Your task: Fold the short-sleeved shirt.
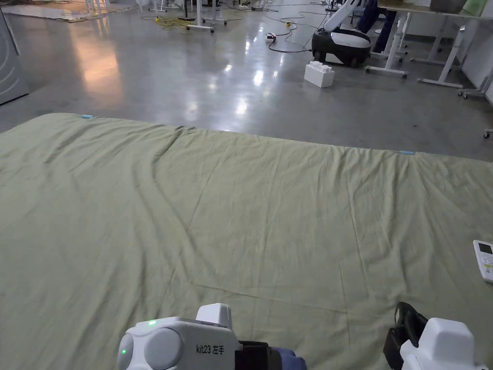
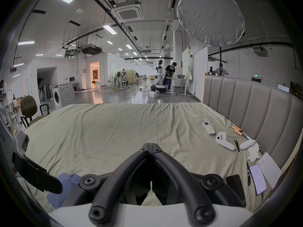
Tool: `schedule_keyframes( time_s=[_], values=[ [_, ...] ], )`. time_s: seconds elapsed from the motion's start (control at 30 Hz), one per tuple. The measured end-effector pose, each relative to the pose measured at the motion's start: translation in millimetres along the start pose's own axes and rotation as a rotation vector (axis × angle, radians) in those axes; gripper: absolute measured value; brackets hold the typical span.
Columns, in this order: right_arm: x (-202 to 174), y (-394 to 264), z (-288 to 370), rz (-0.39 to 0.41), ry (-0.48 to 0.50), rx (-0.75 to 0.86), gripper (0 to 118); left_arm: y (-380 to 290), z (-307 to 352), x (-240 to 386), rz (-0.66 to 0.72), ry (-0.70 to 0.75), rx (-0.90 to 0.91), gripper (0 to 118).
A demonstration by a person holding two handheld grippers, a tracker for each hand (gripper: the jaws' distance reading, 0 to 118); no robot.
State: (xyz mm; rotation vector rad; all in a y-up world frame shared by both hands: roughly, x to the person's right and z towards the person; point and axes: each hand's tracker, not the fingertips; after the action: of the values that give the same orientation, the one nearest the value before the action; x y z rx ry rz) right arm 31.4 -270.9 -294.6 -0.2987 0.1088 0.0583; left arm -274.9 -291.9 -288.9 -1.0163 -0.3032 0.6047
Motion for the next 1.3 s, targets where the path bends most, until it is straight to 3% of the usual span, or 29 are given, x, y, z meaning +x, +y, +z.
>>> schedule_keyframes(
  time_s=[0.03,0.07,0.1,0.23,0.4,0.57,0.8,1.03,1.17,1.3],
  values=[
    [0.0,-0.2,-0.2,-0.001,0.002,0.0,1,-1.8,-1.1,-0.2,-0.009,0.003,-0.006,42],
    [-0.2,-0.5,-0.4,-0.001,0.002,-0.001,1,-4.2,-5.4,-0.7,-0.034,0.016,-0.032,27],
    [-0.8,-1.1,-0.7,-0.002,0.002,-0.002,1,-7.6,-12.3,-1.3,-0.046,0.044,-0.056,21],
    [-2.6,-2.8,0.7,-0.003,0.006,-0.005,1,-23.4,-46.7,-4.8,-0.025,0.029,-0.119,13],
    [-1.7,-4.5,1.4,0.002,0.004,-0.011,1,-36.3,-83.7,-3.3,0.009,-0.032,-0.12,10],
    [-0.4,-6.2,1.5,0.006,0.0,-0.018,1,-46.8,-109.2,-9.0,0.003,0.034,-0.123,6],
    [-1.9,-2.1,2.8,0.014,0.007,-0.012,1,-44.0,-84.5,-9.1,-0.046,-0.024,-0.06,5],
    [-8.8,20.0,4.4,0.014,0.012,0.058,1,-8.5,-8.0,-3.7,-0.145,-0.051,0.215,5],
    [-15.0,37.7,4.6,0.011,-0.002,0.124,1,10.0,35.9,5.6,-0.336,0.153,0.502,5],
    [-21.9,54.8,6.3,0.035,-0.018,0.212,1,23.4,63.9,8.7,-0.447,0.377,0.674,5]
  ],
)
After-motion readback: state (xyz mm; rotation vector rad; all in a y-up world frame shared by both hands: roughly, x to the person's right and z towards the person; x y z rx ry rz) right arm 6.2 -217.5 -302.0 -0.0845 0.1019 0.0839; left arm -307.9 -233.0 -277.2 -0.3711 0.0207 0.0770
